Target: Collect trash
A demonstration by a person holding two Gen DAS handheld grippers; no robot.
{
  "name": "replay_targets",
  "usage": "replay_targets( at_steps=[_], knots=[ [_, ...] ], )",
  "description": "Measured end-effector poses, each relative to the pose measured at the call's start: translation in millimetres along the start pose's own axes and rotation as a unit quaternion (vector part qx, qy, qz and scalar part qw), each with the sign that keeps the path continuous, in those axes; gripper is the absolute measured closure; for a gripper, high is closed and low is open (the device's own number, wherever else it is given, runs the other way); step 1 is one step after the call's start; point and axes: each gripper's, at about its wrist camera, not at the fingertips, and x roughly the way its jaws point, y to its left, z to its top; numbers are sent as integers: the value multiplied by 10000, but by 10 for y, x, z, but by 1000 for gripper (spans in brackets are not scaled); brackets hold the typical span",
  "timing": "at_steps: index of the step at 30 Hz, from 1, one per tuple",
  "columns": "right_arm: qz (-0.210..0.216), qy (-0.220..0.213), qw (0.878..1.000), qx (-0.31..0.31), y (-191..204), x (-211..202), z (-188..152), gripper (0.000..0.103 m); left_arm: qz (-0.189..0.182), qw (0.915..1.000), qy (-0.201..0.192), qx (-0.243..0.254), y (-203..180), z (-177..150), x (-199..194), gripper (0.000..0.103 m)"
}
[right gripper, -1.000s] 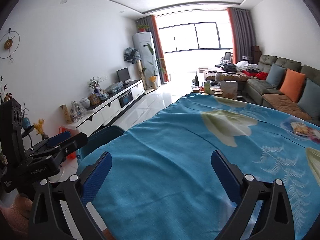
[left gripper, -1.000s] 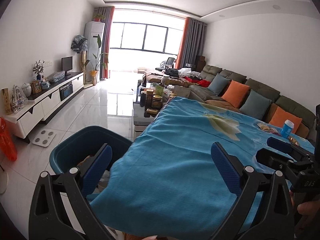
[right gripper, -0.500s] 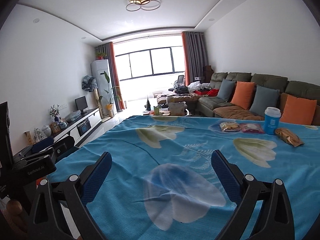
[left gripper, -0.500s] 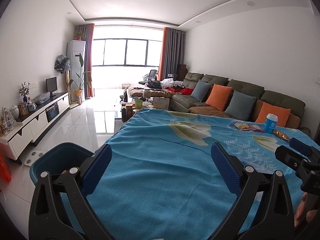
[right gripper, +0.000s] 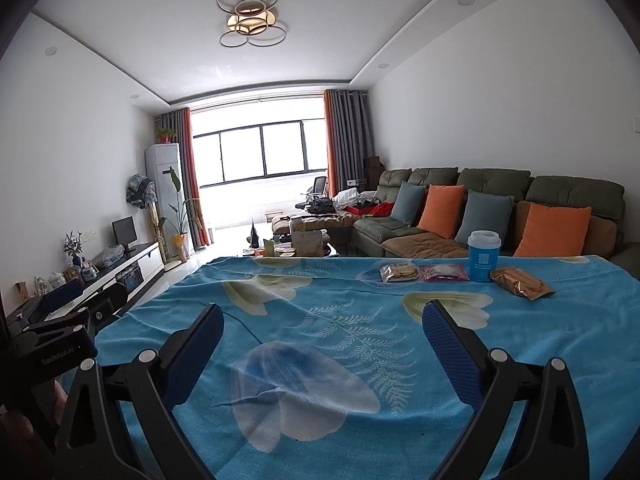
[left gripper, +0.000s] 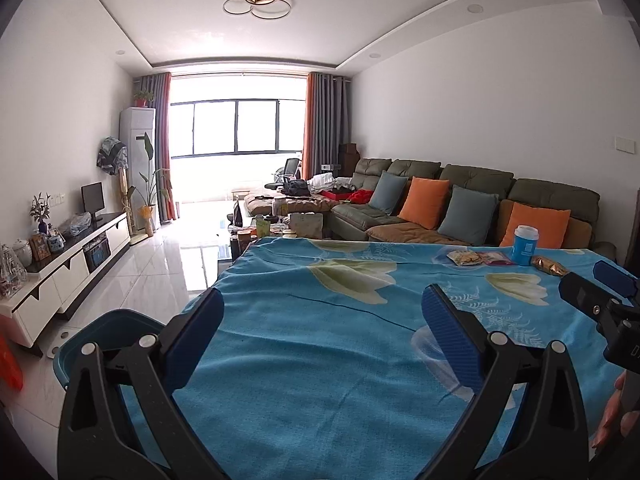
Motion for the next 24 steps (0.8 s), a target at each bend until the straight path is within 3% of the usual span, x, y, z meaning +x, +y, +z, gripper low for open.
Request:
replay_targets(
  at_steps=[24],
  knots=[
    [-176,-163,9997,26,-30,-88,39,7,4,10000,-59,7,5,-13,-32,6]
  ],
)
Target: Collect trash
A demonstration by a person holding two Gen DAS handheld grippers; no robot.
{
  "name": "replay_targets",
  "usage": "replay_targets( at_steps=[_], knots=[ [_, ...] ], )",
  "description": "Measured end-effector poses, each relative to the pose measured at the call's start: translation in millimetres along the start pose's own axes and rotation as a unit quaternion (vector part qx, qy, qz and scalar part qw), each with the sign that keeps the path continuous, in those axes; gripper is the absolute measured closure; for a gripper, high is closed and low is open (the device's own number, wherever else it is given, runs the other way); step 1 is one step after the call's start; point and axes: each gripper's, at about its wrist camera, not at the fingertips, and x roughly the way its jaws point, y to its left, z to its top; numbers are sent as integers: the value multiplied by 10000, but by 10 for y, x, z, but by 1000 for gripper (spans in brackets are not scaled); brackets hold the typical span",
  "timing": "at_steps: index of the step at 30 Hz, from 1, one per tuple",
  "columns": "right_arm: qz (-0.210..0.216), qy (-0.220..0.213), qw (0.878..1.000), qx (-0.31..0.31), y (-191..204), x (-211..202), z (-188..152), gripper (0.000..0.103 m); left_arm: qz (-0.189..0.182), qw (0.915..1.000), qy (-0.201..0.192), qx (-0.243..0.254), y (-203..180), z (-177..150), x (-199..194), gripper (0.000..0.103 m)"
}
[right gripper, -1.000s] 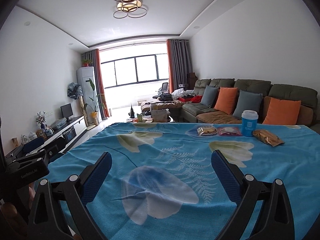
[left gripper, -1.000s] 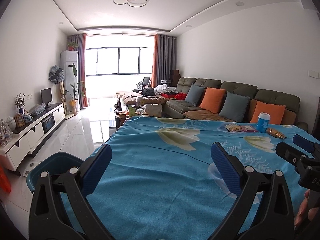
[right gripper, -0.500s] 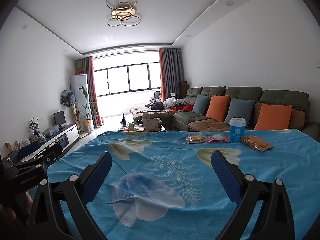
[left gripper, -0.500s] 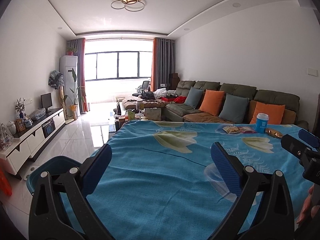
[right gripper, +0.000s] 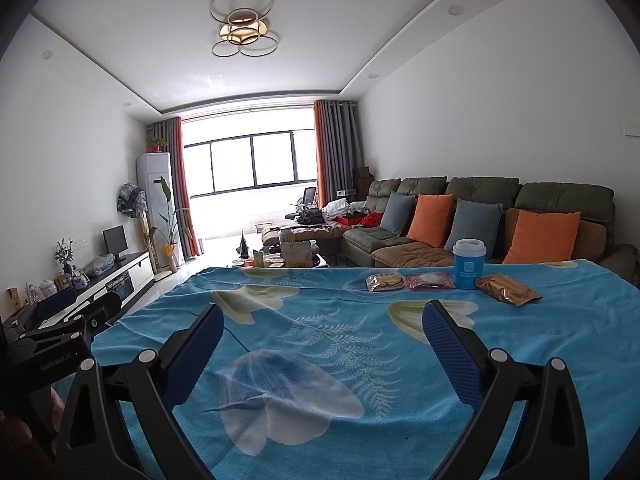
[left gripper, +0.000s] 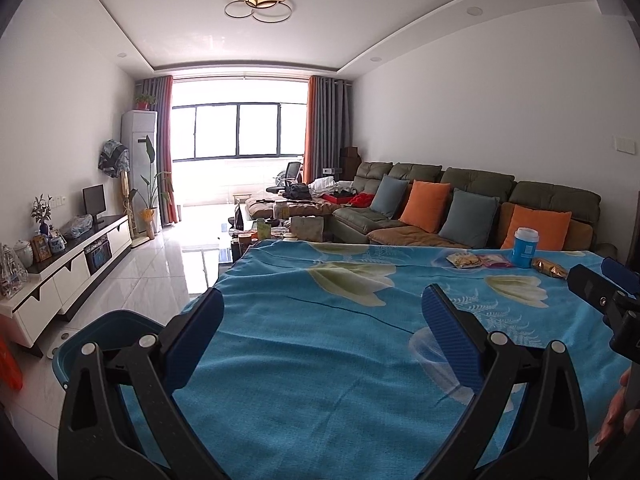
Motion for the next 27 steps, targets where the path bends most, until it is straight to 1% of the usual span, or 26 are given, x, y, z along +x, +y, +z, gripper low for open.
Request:
replay_targets(
  at_steps=[27],
  knots=[
    [-45,-54,10000,-7,6,-27,42,7,30,10000,-3,-3,-7,-19,23,6]
  ],
)
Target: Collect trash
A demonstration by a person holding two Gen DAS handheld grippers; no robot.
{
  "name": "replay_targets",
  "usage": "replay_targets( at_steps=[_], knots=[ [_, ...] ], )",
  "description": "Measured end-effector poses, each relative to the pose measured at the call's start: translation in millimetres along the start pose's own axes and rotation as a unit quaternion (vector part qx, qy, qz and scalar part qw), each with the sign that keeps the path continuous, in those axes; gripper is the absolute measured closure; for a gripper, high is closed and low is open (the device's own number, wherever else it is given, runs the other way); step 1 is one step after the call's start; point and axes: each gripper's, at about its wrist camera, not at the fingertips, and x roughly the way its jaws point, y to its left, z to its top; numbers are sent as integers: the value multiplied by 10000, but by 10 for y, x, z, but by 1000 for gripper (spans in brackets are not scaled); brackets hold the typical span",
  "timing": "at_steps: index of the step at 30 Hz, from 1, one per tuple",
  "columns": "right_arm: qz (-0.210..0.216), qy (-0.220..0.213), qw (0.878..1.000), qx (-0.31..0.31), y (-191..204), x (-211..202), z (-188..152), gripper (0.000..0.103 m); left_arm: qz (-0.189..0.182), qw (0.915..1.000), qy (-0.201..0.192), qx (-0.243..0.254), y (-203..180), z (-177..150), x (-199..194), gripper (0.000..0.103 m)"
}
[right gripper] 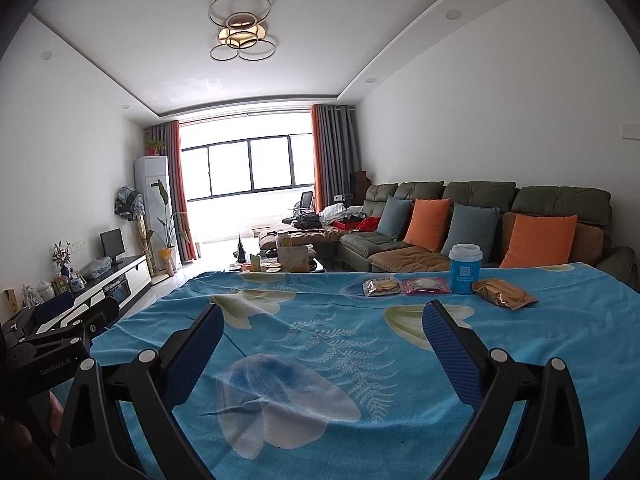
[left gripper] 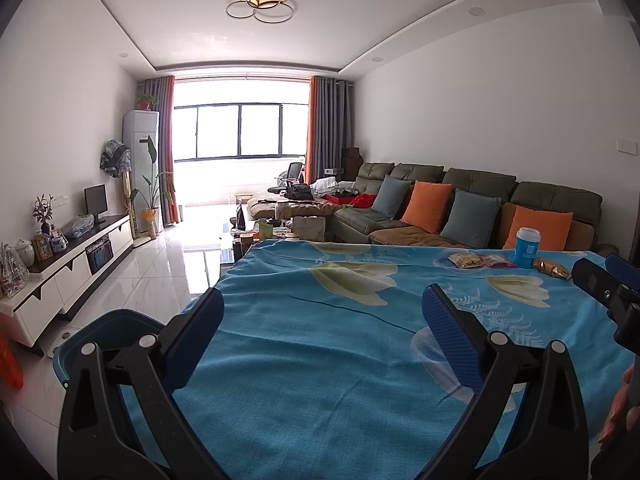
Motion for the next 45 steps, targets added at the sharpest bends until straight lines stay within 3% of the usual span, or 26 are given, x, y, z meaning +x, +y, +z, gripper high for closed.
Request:
replay_targets(
  at_steps=[45],
  knots=[
    [4,-31,10000,8,-9,0,48,7,25,10000,18,-30,12,15,5,6]
  ],
)
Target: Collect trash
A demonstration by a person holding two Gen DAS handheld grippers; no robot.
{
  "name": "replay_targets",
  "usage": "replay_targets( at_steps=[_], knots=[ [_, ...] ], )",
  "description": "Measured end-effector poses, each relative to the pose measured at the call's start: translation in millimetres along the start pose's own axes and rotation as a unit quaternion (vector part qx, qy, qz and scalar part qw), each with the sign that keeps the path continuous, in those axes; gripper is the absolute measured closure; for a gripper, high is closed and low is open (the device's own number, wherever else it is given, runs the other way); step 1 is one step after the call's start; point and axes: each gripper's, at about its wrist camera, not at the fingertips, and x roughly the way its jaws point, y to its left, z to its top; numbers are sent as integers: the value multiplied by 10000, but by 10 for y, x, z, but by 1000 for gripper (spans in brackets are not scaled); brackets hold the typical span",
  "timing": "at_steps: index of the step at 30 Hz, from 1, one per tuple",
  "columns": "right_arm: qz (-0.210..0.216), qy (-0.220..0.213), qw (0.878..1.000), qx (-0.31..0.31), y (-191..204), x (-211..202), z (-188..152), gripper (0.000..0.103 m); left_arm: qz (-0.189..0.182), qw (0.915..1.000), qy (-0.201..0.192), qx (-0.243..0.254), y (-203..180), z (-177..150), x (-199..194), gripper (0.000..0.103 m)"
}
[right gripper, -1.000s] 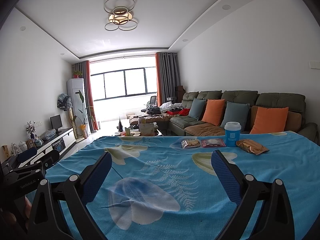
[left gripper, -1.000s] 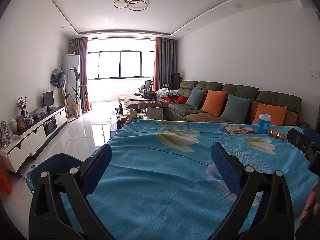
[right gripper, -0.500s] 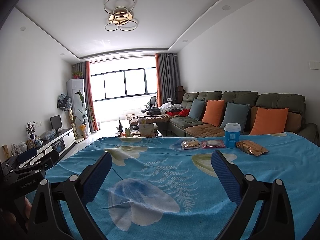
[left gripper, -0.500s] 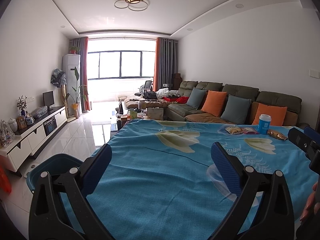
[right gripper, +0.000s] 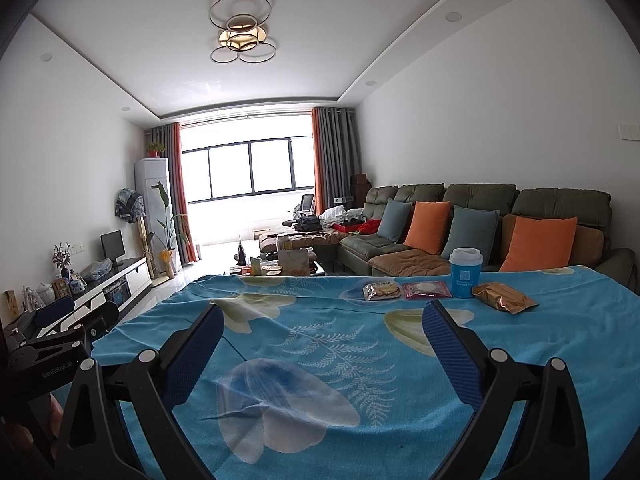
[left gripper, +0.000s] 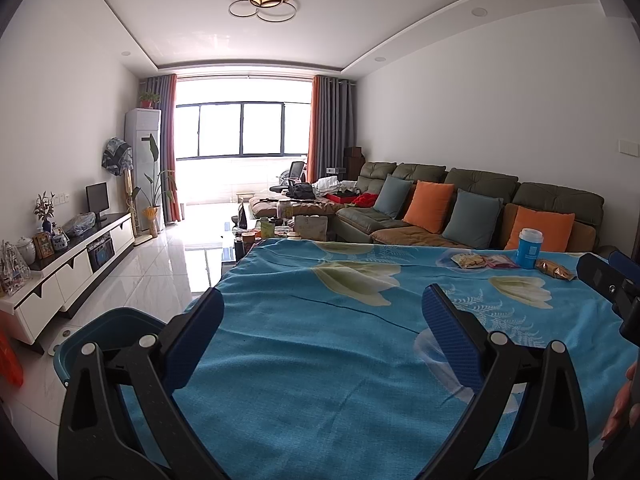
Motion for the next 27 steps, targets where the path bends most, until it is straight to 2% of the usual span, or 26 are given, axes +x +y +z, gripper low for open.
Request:
replay_targets(
  at_steps=[27],
  knots=[
    [3,-2,10000,7,7,5,-4,7,17,10000,10,-9,20,1,13,6]
  ],
)
